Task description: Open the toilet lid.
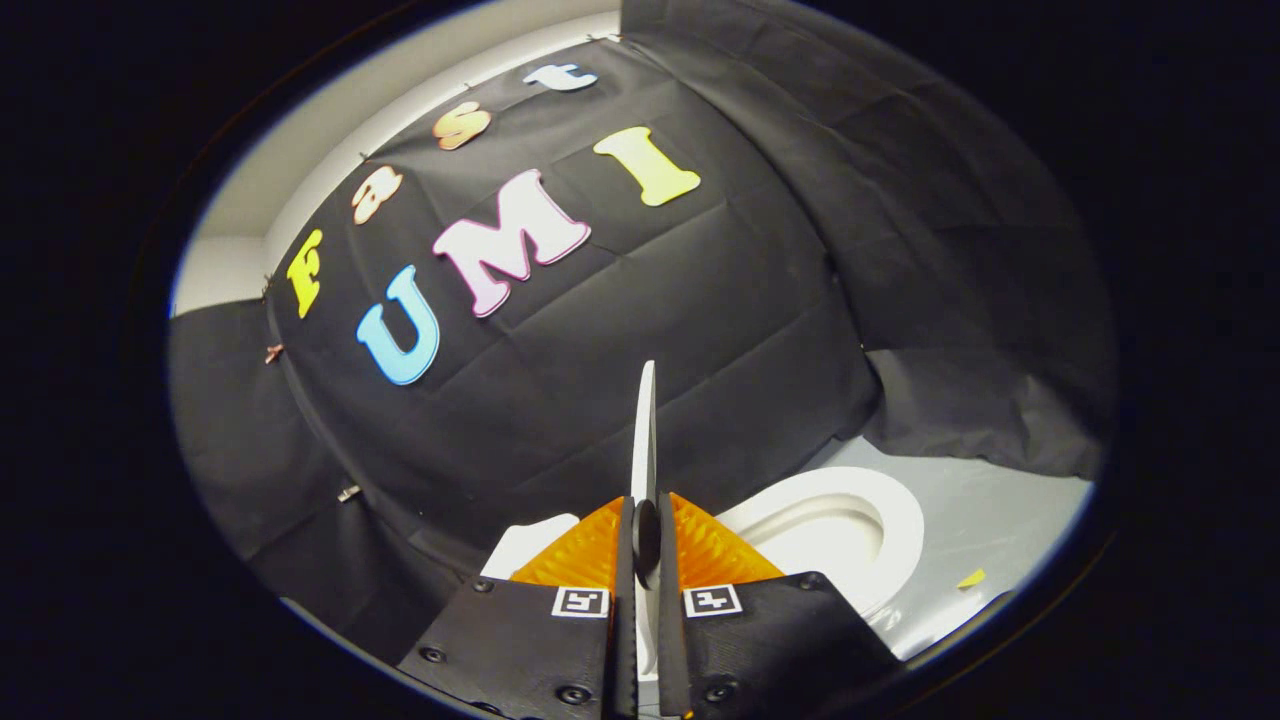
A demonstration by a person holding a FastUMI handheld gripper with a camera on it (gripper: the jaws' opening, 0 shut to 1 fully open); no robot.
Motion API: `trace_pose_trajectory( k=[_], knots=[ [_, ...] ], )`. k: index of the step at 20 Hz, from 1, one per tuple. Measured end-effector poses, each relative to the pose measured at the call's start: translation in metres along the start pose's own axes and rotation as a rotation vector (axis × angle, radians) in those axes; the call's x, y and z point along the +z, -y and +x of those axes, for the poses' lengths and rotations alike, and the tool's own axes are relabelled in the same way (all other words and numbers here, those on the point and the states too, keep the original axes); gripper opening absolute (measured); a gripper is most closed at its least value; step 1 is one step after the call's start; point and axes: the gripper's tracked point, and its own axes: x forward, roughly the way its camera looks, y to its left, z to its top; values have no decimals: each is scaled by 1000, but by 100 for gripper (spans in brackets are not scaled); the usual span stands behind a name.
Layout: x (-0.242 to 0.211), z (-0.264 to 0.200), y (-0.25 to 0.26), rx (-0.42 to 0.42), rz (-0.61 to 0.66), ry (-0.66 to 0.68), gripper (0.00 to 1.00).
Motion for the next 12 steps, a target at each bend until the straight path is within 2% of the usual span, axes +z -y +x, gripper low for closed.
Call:
trace_pose_trajectory(
  k=[6, 12],
  knots=[
    [-10, -1, -64, 58, -129, 6, 13],
    [-25, 0, -121, 111, -206, 4, 14]
  ],
)
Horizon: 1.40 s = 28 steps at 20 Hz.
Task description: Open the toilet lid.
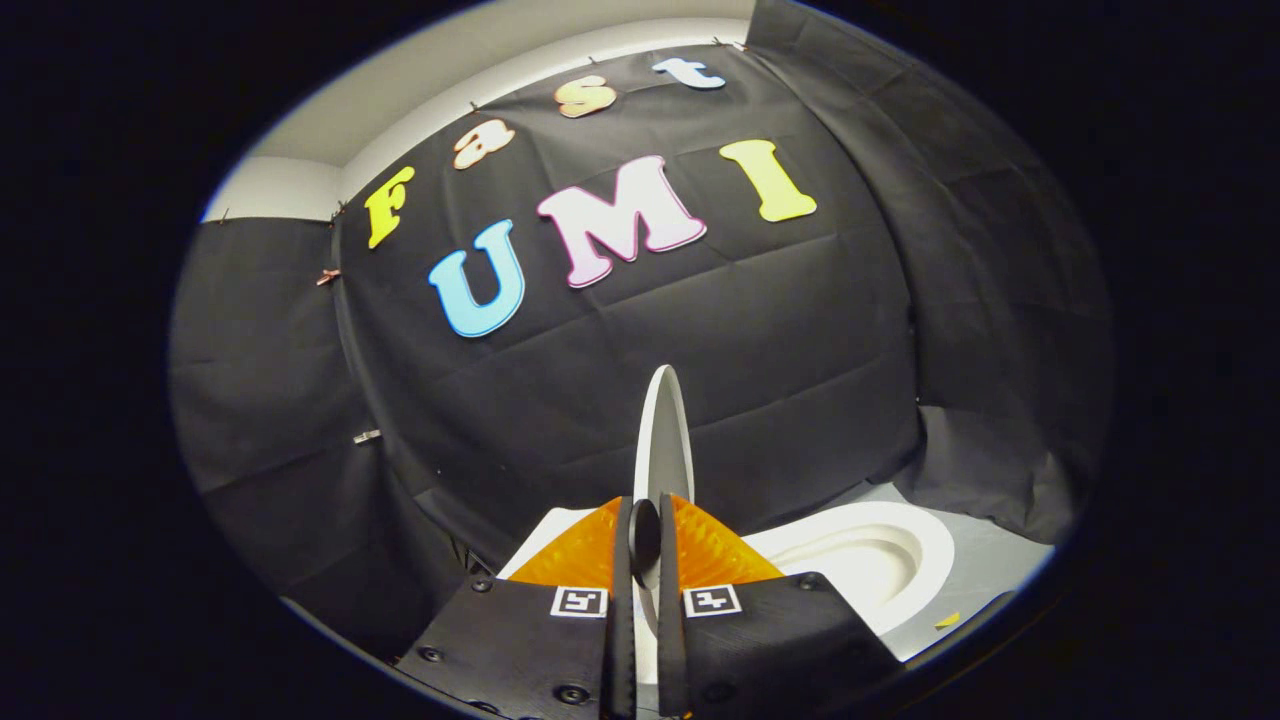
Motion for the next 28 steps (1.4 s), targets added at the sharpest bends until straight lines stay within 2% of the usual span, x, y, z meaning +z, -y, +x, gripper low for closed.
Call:
trace_pose_trajectory(
  k=[11, 23, 24, 25, 28],
  knots=[
    [-20, 13, -73, 19, -138, -11, 14],
    [-48, 22, -130, 70, -173, -43, 13],
    [-51, 24, -140, 101, -168, -47, 13],
    [-54, 24, -140, 104, -162, -60, 25],
    [-57, 23, -145, 117, -167, -54, 26]
  ],
)
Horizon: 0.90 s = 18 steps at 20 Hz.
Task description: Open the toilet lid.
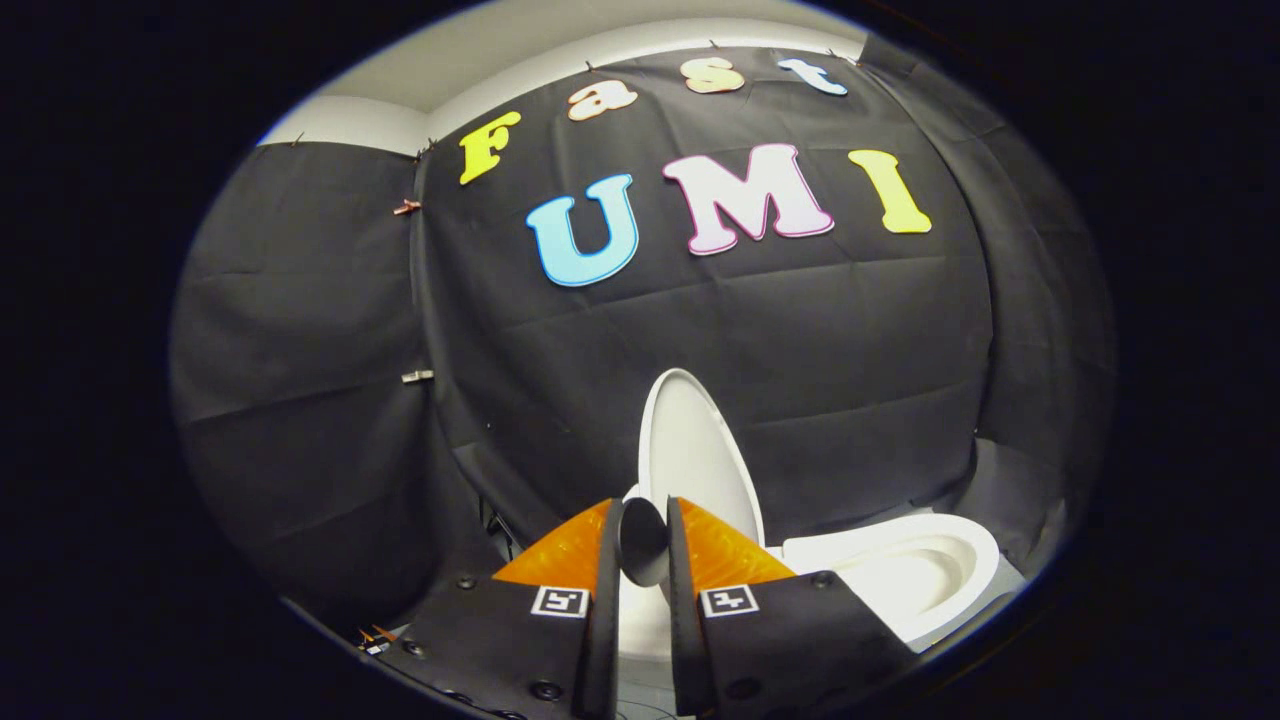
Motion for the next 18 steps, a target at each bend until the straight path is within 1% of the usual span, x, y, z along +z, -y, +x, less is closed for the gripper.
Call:
trace_pose_trajectory(
  k=[2, 3, 4, 7, 9, 15, 18],
  knots=[
    [-5, 1, -4, 13, -8, -21, 26],
    [-9, 4, 0, 4, -4, -38, 40],
    [-13, 2, 1, 11, 12, -56, 46],
    [-10, -4, 6, 29, 69, -59, 86],
    [0, -16, 4, 50, 76, -39, 100],
    [60, -63, -6, 110, 1, 75, 99],
    [95, -90, -6, 113, -65, 121, 99]
  ],
)
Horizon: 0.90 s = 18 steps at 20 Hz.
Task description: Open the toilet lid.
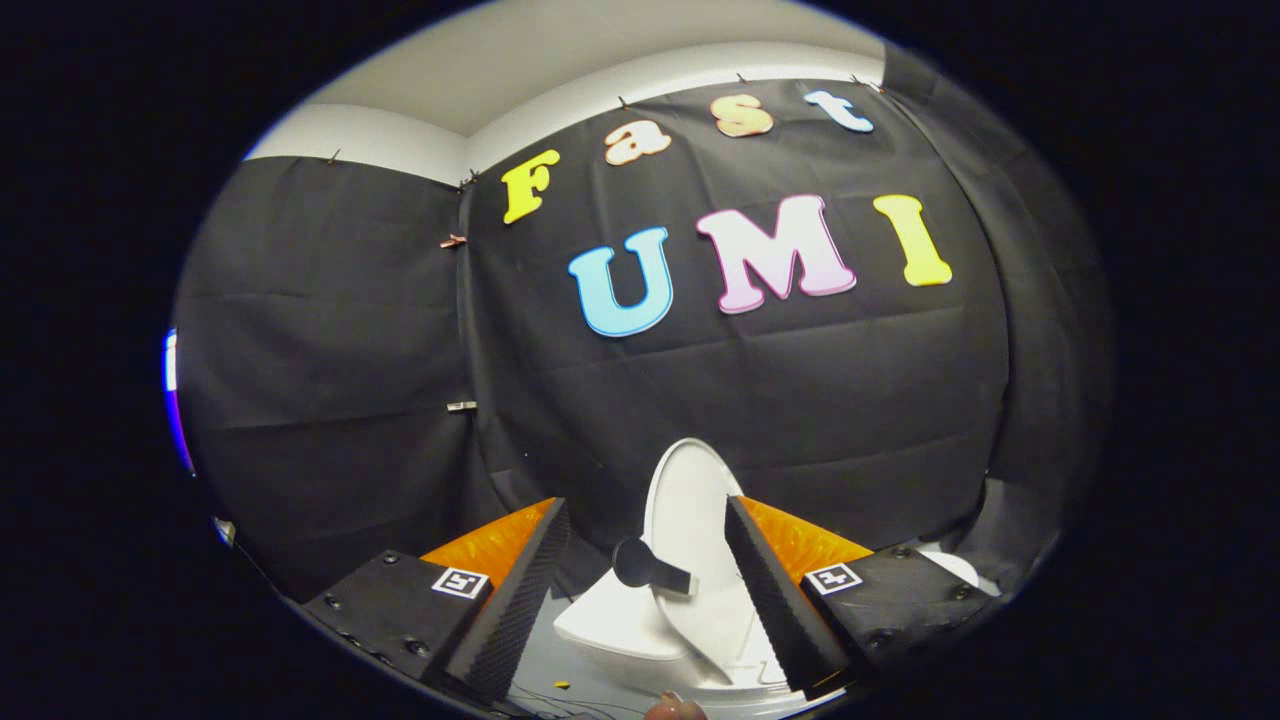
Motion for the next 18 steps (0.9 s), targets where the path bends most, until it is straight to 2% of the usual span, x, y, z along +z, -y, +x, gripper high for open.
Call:
trace_pose_trajectory(
  k=[4, 9, 18],
  knots=[
    [40, -35, 22, -42, -70, 37, 99],
    [70, -86, 58, -106, -92, 37, 99],
    [87, -156, 108, -241, -113, 43, 99]
  ],
)
